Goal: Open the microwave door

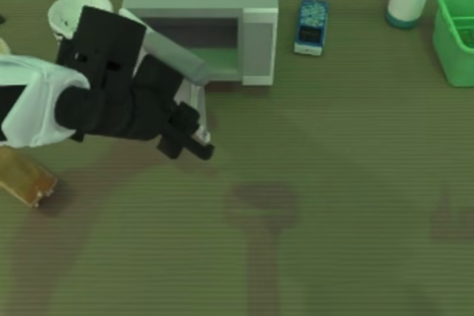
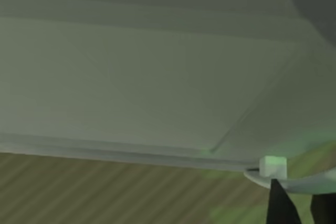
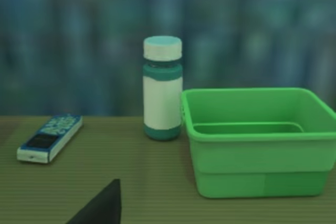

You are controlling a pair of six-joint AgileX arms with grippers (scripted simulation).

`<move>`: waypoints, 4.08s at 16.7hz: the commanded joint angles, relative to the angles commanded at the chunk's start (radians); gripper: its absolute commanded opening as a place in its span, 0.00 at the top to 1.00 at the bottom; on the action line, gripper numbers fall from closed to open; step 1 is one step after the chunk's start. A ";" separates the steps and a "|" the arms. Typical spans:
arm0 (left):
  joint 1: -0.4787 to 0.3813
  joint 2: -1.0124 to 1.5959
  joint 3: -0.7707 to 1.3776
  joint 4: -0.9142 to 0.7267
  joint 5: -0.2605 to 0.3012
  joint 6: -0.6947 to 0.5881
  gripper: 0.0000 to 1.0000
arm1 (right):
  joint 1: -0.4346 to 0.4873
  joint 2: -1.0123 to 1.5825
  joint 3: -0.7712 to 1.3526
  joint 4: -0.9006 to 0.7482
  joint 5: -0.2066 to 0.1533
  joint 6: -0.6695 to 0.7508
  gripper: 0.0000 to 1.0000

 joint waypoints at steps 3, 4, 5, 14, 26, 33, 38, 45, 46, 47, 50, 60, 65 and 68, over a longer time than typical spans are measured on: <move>0.000 0.000 0.000 0.000 0.000 0.000 1.00 | 0.000 0.000 0.000 0.000 0.000 0.000 0.00; 0.000 0.000 0.000 0.000 0.000 0.000 1.00 | 0.000 0.000 0.000 0.000 0.000 0.000 0.00; 0.000 0.000 0.000 0.000 0.000 0.000 1.00 | 0.000 0.000 0.000 0.000 0.000 0.000 0.00; 0.000 0.000 0.000 0.000 0.000 0.000 1.00 | 0.000 0.000 0.000 0.000 0.000 0.000 0.00; 0.024 -0.011 -0.010 -0.014 0.041 0.053 1.00 | 0.000 0.000 0.000 0.000 0.000 0.000 0.00; 0.024 -0.011 -0.010 -0.014 0.041 0.053 1.00 | 0.000 0.000 0.000 0.000 0.000 0.000 0.00; 0.024 -0.011 -0.010 -0.014 0.041 0.053 1.00 | 0.000 0.000 0.000 0.000 0.000 0.000 0.00; 0.024 -0.011 -0.010 -0.014 0.041 0.053 1.00 | 0.000 0.000 0.000 0.000 0.000 0.000 0.00; 0.017 -0.010 -0.012 -0.015 0.048 0.047 1.00 | 0.000 0.000 0.000 0.000 0.000 0.000 0.00; 0.019 -0.010 -0.013 -0.016 0.050 0.050 1.00 | 0.000 0.000 0.000 0.000 0.000 0.000 0.00; 0.034 -0.015 -0.014 -0.023 0.065 0.078 1.00 | 0.000 0.000 0.000 0.000 0.000 0.000 0.00; 0.047 -0.018 -0.016 -0.031 0.079 0.103 1.00 | 0.000 0.000 0.000 0.000 0.000 0.000 0.00; 0.047 -0.018 -0.016 -0.031 0.079 0.103 1.00 | 0.000 0.000 0.000 0.000 0.000 0.000 0.00; 0.047 -0.018 -0.016 -0.031 0.079 0.103 1.00 | 0.000 0.000 0.000 0.000 0.000 0.000 0.00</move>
